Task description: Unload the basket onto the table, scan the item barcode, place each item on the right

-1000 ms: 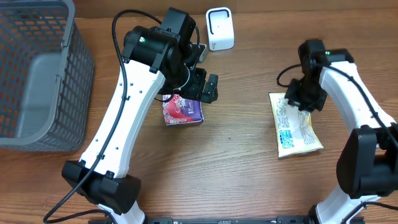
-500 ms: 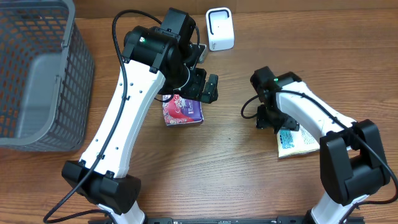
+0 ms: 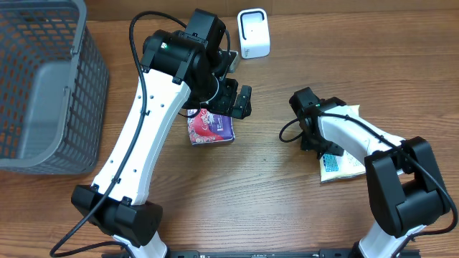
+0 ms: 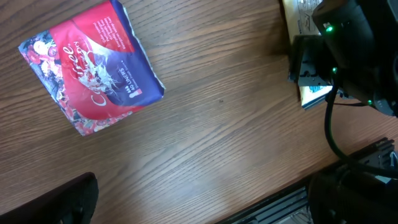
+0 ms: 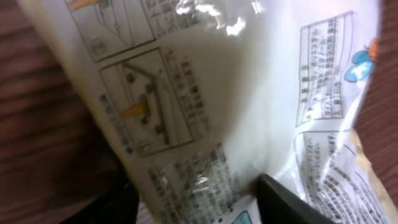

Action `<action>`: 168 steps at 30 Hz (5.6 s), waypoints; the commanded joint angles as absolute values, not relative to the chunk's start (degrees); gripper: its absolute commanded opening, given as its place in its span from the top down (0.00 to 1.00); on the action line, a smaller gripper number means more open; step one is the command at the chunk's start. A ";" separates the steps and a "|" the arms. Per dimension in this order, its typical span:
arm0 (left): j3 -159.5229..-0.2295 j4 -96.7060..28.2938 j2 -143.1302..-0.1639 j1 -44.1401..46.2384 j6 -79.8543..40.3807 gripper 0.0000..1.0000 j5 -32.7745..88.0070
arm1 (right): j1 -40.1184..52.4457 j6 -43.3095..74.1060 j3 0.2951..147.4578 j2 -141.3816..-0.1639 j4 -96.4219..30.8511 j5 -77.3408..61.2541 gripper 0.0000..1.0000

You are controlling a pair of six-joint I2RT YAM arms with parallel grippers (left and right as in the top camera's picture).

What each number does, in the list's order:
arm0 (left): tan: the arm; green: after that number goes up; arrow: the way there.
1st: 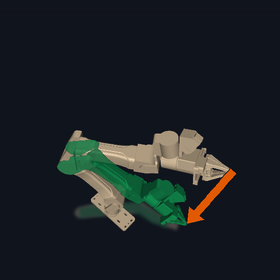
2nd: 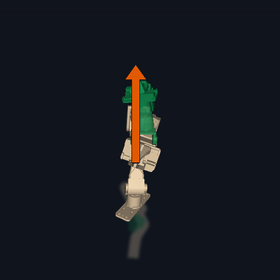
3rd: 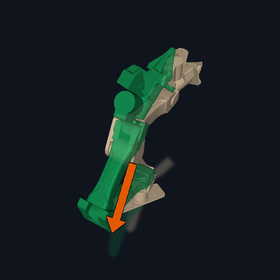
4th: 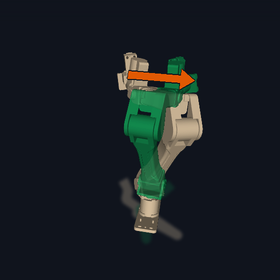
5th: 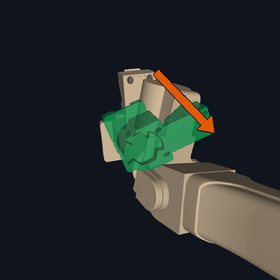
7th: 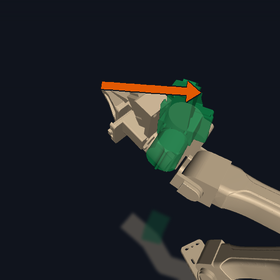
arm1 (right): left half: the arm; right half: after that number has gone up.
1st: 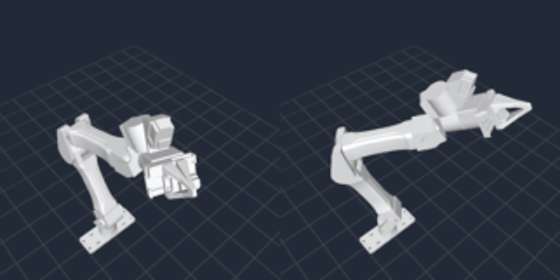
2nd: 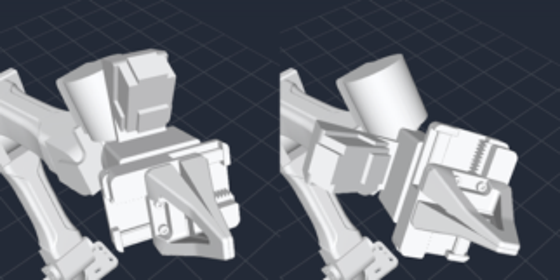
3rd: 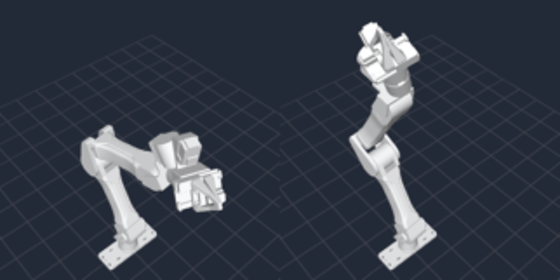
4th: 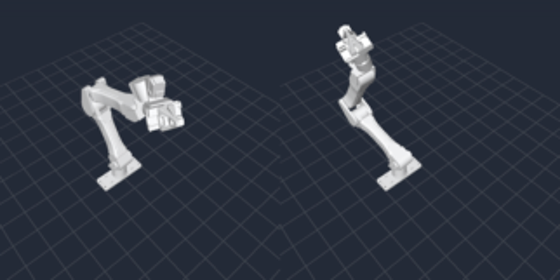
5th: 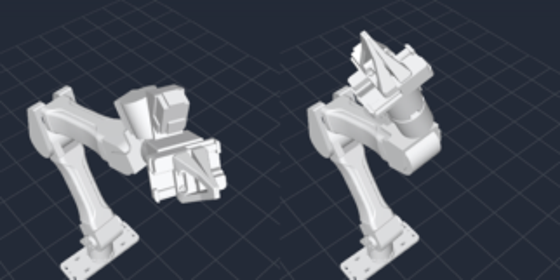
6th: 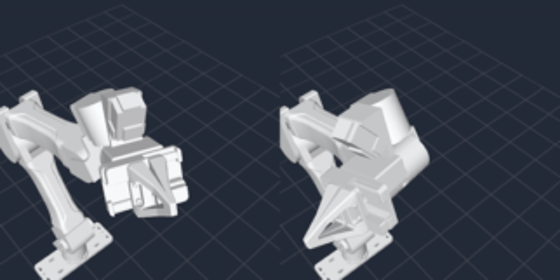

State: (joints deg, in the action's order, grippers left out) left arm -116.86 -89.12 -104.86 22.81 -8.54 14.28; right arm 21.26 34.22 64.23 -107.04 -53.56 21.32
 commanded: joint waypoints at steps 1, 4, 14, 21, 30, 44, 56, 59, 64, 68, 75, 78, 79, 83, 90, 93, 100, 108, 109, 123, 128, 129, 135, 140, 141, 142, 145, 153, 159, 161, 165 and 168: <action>-116.81 -89.08 -104.99 22.85 -7.27 0.00 13.96 | 20.82 35.86 63.18 -106.76 -52.21 21.45 0.51; -116.81 -89.08 -104.99 22.85 -7.27 0.00 13.96 | 20.82 35.86 63.18 -106.76 -52.10 22.90 0.65; -116.81 -89.08 -104.99 22.85 -7.27 0.01 13.93 | 20.82 35.81 65.95 -106.74 -53.19 17.67 0.96; -116.81 -89.08 -104.99 22.85 -7.27 0.00 13.93 | 20.82 33.19 80.31 -106.74 -61.69 3.31 0.96; -116.81 -89.08 -104.99 22.85 -7.27 0.00 13.93 | 16.05 26.37 91.85 -106.76 -62.57 -27.97 0.96; -116.81 -89.08 -104.99 22.85 -7.27 0.00 13.96 | 10.52 32.38 71.18 -106.78 -43.31 -51.79 0.96; -116.81 -89.08 -104.99 22.85 -7.27 0.00 13.93 | -0.49 28.45 71.85 -106.78 -48.86 -21.45 0.58; -116.81 -89.08 -104.99 22.85 -7.27 0.00 13.96 | -2.68 24.71 74.98 -106.78 -53.43 -20.45 0.85; -116.81 -89.08 -104.99 22.85 -7.27 0.00 13.93 | -3.27 20.69 80.75 -106.76 -60.25 -17.76 0.90; -116.81 -89.08 -104.99 22.85 -7.27 0.00 13.96 | -2.52 20.64 84.90 -106.76 -63.92 -10.04 0.96; -116.81 -89.08 -104.99 22.85 -7.27 0.00 13.96 | -1.56 14.44 89.71 -106.76 -66.74 -32.08 0.96; -116.81 -89.08 -104.99 22.85 -7.27 0.00 13.93 | -1.56 13.21 89.60 -106.76 -66.37 -46.83 0.96; -116.81 -89.08 -104.99 22.85 -7.27 0.00 13.96 | -1.43 13.26 89.43 -106.76 -66.39 -49.23 0.96; -116.81 -89.08 -104.99 22.85 -7.27 0.00 13.93 | -0.03 13.26 87.11 -106.76 -66.48 -59.99 0.96; -116.81 -89.08 -104.99 22.85 -7.27 0.01 13.93 | 3.62 20.53 75.13 -106.76 -55.29 -70.43 0.96; -116.81 -89.08 -104.99 22.85 -7.27 0.00 13.96 | 3.90 27.00 69.30 -106.76 -46.52 -69.80 0.92; -116.81 -89.08 -104.99 22.85 -7.27 0.00 13.93 | -0.62 31.75 65.45 -106.76 -42.13 -46.44 0.37; -116.81 -89.08 -104.99 22.85 -7.27 0.00 13.96 | -8.64 26.57 69.78 -106.76 -51.64 -27.24 0.24; -116.81 -89.08 -104.99 22.85 -7.27 0.00 13.93 | -9.28 24.88 71.29 -106.76 -54.02 -26.35 0.24; -116.81 -89.08 -104.99 22.85 -7.27 0.00 13.93 | -4.23 15.53 76.73 -106.76 -64.01 -28.42 0.00; -116.81 -89.08 -104.99 22.85 -7.27 0.00 13.93 | -0.47 15.64 69.60 -106.76 -57.14 -35.86 0.00; -116.81 -89.08 -104.99 22.85 -7.27 0.00 13.96 | 0.19 16.12 68.36 -106.76 -55.55 -36.64 0.00; -116.81 -89.08 -104.99 22.85 -7.27 0.00 13.93 | 4.16 23.42 62.11 -106.76 -46.68 -37.26 0.00; -116.81 -89.08 -104.99 22.85 -7.27 0.00 13.93 | 6.92 27.83 59.29 -106.76 -41.32 -37.19 0.06; -116.81 -89.08 -104.99 22.85 -7.27 0.00 13.93 | 7.25 28.51 59.13 -106.76 -40.64 -37.17 0.14; -116.81 -89.08 -104.99 22.85 -7.27 0.00 13.93 | 7.49 28.93 59.13 -106.76 -40.03 -37.19 0.22; -116.81 -89.08 -104.99 22.85 -7.27 0.00 13.93 | 7.73 29.19 59.13 -106.76 -37.76 -36.93 0.49; -116.81 -89.08 -104.99 22.85 -7.27 0.00 13.96 | 7.01 26.72 66.26 -106.74 -46.87 -22.22 0.96; -116.81 -89.08 -104.99 22.85 -7.27 0.00 13.96 | 7.73 25.56 85.65 -106.74 -69.97 -0.38 0.96; -116.81 -89.08 -104.99 22.85 -7.27 0.00 13.93 | 8.43 27.75 91.15 -106.74 -75.94 5.26 0.96; -116.81 -89.08 -104.99 22.85 -7.27 0.00 13.96 | 11.14 35.83 100.47 -106.74 -86.43 20.56 0.96; -116.81 -89.08 -104.99 22.85 -7.27 0.00 13.93 | 14.13 41.56 104.68 -106.74 -92.60 29.61 0.96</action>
